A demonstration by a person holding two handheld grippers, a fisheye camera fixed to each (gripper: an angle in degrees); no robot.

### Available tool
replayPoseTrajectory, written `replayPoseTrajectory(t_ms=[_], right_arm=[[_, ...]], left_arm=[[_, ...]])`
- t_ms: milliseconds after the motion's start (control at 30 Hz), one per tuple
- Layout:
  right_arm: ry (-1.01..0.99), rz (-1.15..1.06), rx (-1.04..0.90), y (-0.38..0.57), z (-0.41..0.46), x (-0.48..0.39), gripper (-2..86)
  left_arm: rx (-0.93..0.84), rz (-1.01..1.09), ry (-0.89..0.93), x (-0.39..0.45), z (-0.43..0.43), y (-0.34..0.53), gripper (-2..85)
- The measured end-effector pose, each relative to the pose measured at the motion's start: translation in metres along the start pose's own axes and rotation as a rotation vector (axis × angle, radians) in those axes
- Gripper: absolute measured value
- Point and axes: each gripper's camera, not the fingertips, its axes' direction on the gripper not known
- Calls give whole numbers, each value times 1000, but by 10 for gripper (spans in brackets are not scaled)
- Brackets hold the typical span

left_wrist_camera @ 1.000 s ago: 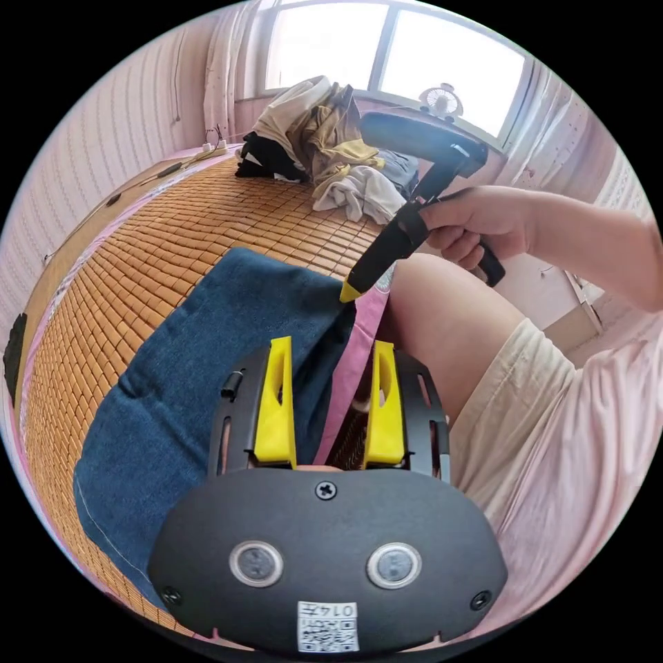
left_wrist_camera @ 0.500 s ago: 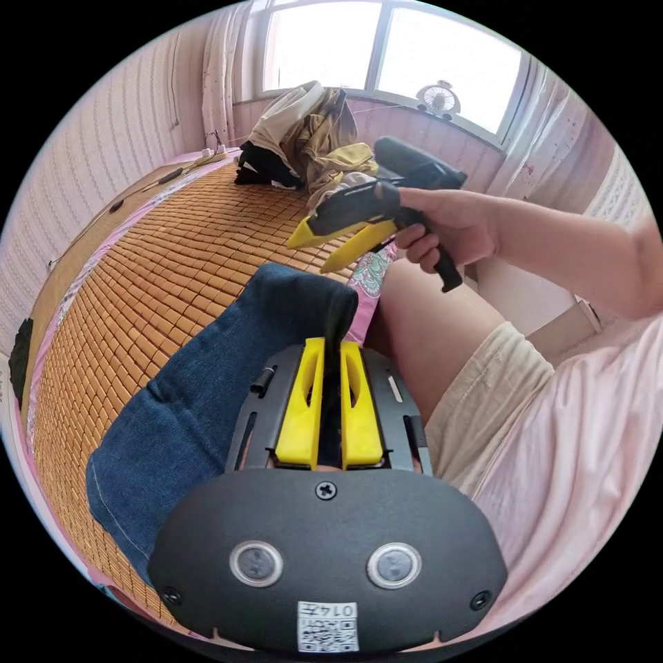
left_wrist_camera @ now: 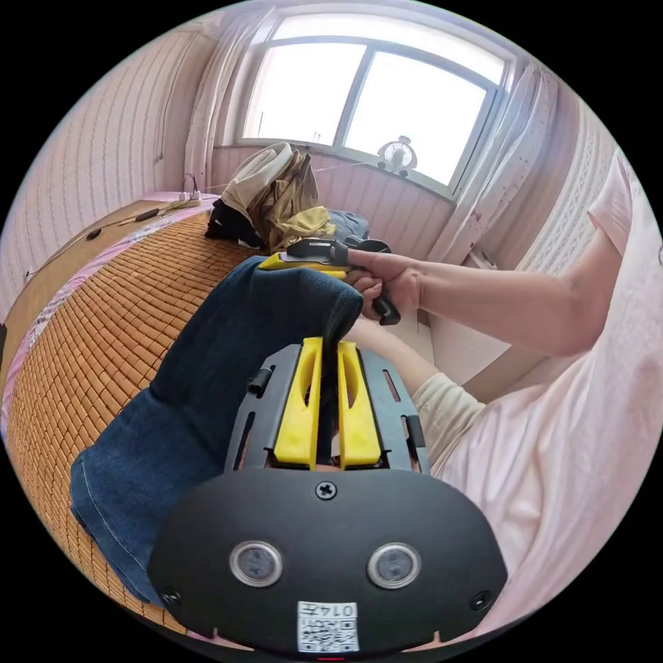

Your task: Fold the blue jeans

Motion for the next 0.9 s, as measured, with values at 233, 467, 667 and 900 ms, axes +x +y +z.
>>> replayPoseTrajectory(t_ms=[233, 467, 667, 900], right_arm=[[41, -191, -153, -2, 64, -70, 32], [122, -228, -494, 30, 309, -24, 105], [177, -251, -588, 64, 327, 9, 77], [870, -670, -906, 185, 329, 7, 24]], left_arm=[[158, -142, 27, -28, -52, 15, 41], [58, -579, -341, -85, -128, 111, 49], [18, -874, -449, -116, -156, 172, 42], [-15, -709, -450, -126, -150, 139, 40]])
